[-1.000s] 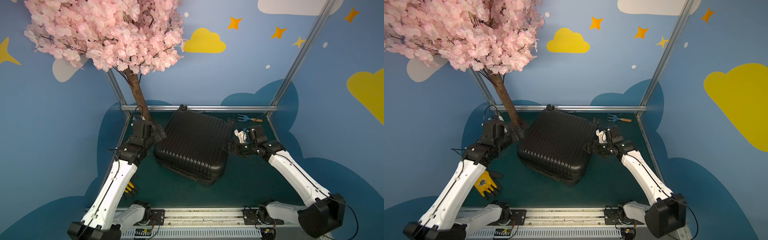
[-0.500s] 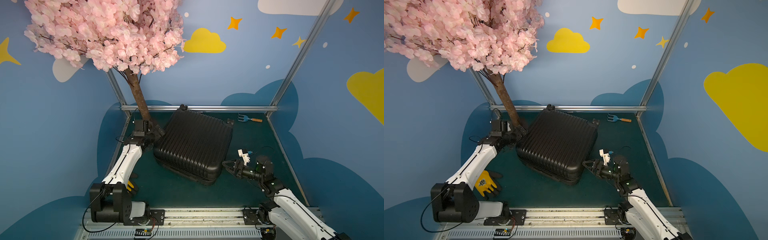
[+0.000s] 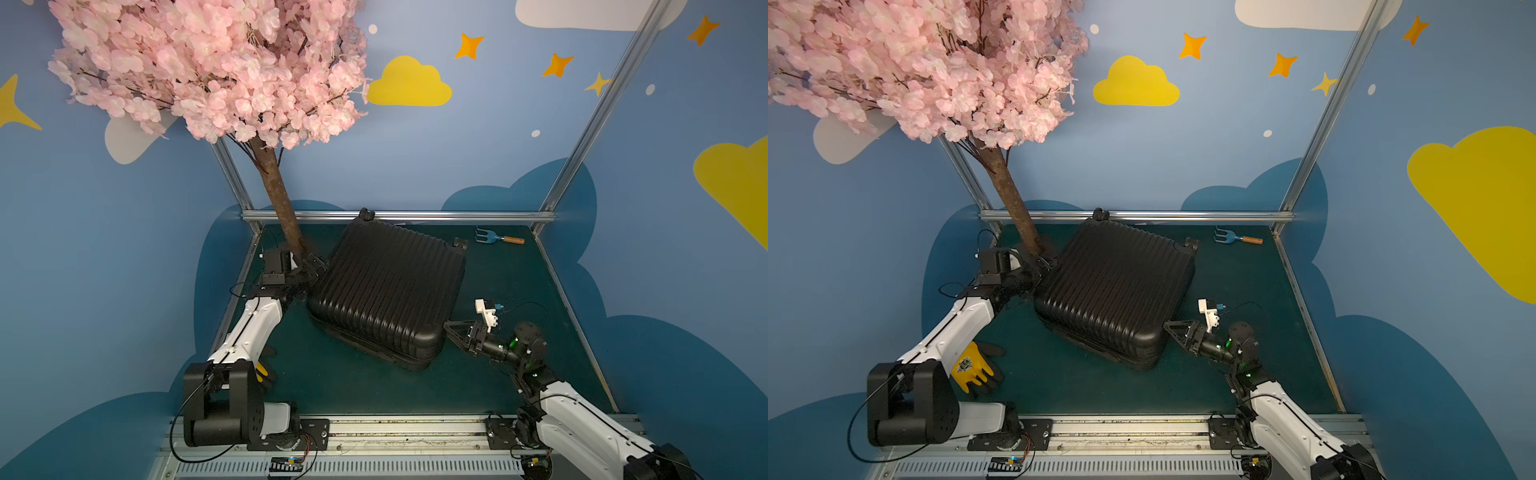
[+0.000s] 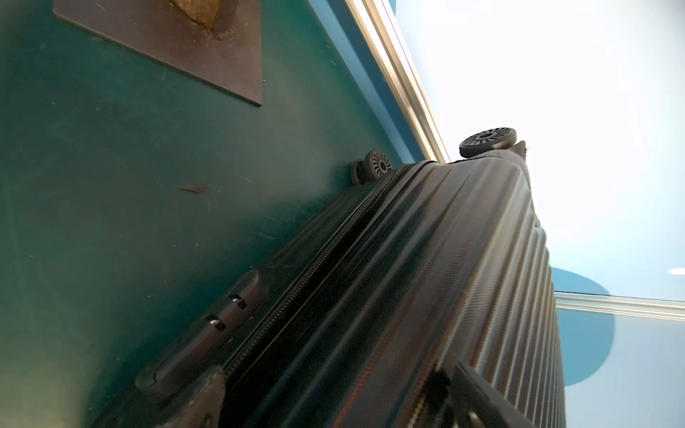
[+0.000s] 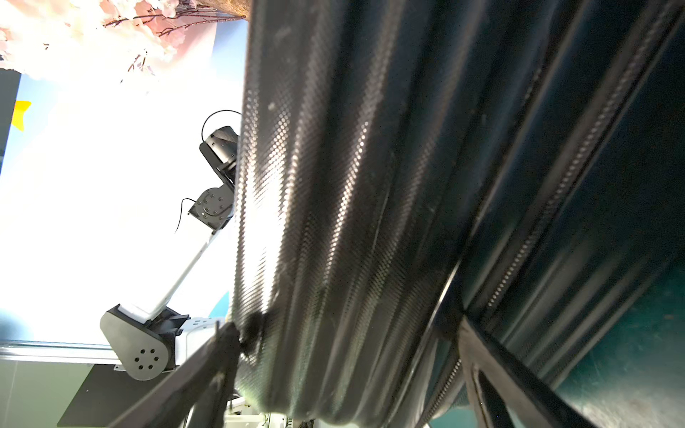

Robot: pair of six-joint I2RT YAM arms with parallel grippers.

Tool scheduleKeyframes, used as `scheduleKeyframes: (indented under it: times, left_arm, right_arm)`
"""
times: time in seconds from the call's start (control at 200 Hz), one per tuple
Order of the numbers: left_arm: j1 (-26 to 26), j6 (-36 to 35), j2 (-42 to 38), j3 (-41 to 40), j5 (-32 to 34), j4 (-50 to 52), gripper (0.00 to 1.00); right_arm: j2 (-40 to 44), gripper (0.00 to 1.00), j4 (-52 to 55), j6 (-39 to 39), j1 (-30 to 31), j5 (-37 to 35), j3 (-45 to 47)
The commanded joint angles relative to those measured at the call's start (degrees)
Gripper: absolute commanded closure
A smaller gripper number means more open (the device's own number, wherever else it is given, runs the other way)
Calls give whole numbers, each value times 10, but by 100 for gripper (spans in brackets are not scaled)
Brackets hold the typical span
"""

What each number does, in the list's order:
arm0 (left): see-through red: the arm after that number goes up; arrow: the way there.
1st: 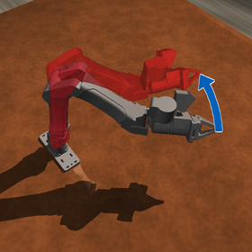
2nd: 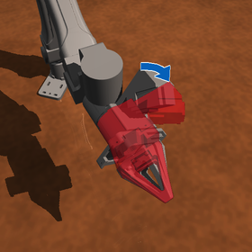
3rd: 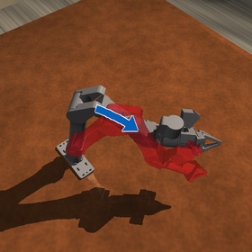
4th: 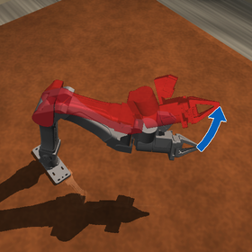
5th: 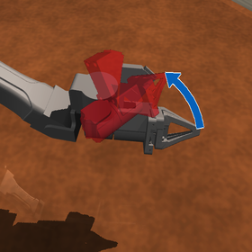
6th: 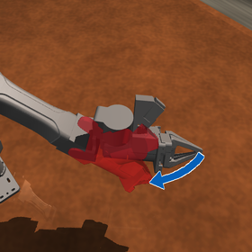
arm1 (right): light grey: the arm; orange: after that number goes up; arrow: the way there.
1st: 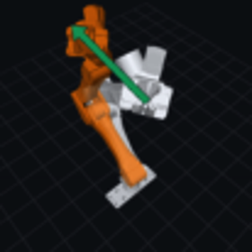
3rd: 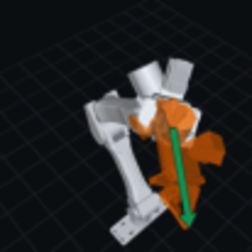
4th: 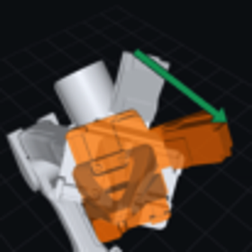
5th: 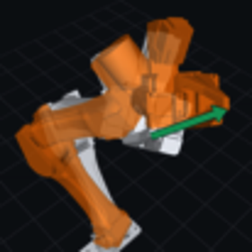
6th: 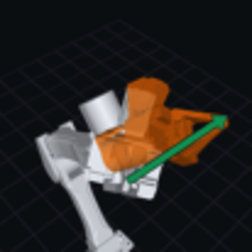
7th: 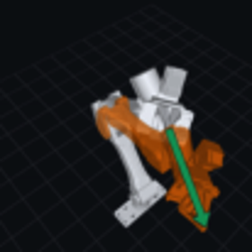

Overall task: Open the suitcase zippers
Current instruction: Adjust the suitcase at the center of the board.

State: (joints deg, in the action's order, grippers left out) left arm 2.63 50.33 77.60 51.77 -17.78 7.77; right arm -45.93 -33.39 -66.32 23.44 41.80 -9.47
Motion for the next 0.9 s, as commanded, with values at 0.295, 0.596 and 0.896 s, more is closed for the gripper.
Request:
scheduleKeyframes:
  times: [0.295,0.596,0.896]
  left_arm:
    - [-67,84,-113,-86,-130,9,7]
    - [-80,71,-161,-87,-125,66,4]
    - [-104,58,-155,-82,-112,77,4]
  right_arm:
    - [1,9,265,195,-34,-42,-193]
    - [24,9,615,313,-65,-196,-330]
    - [88,9,514,60,-263,-1,-171]
